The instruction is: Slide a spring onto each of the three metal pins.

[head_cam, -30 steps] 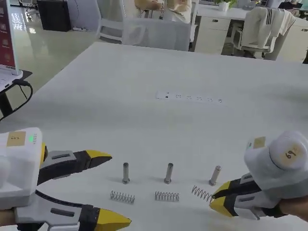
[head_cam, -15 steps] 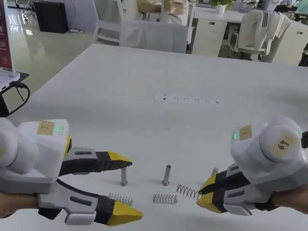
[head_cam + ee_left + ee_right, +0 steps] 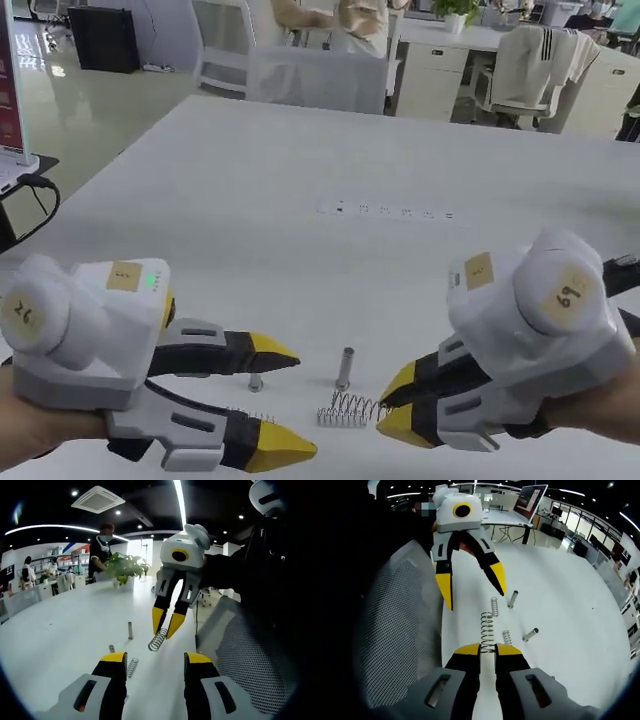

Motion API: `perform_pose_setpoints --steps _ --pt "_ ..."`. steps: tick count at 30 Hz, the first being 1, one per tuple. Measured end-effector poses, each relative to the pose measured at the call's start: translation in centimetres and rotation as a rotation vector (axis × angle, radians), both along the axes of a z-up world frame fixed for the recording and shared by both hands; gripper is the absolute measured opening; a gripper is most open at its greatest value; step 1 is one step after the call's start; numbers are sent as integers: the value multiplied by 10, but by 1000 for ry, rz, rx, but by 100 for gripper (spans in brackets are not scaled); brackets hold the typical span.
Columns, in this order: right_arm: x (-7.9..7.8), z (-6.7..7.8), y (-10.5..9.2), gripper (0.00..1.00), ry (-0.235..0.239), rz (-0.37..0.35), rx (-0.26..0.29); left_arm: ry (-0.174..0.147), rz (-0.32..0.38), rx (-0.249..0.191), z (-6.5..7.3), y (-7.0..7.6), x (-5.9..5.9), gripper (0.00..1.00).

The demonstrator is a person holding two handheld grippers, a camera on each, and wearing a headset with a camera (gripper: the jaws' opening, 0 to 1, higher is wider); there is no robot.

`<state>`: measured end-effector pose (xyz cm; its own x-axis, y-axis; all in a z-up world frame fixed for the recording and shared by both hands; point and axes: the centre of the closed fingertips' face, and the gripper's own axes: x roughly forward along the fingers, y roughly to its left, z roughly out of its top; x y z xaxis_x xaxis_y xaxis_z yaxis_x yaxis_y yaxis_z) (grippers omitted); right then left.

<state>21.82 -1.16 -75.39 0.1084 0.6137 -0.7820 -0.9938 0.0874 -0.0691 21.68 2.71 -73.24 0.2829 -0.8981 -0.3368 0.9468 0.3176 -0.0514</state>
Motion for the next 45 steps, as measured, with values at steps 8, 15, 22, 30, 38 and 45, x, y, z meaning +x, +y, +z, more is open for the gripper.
perform_pose_setpoints --steps 8,15,22,30,38,45 --pt "-7 4 10 8 -19 57 0 -9 -33 1 -1 -6 -5 30" --pt "-10 5 14 8 -30 91 -5 -11 -55 2 -3 -10 -8 20" --pt "-12 4 16 8 -36 117 -12 -15 -73 6 -5 -13 -11 10" --pt "-16 3 15 8 -38 140 -23 -26 -83 23 -7 -13 -11 4" --pt "-17 7 15 8 -30 145 -27 -42 -99 39 -10 -14 -13 4" --pt "-18 15 18 8 -31 142 -6 -53 -105 54 -11 -13 -13 3"
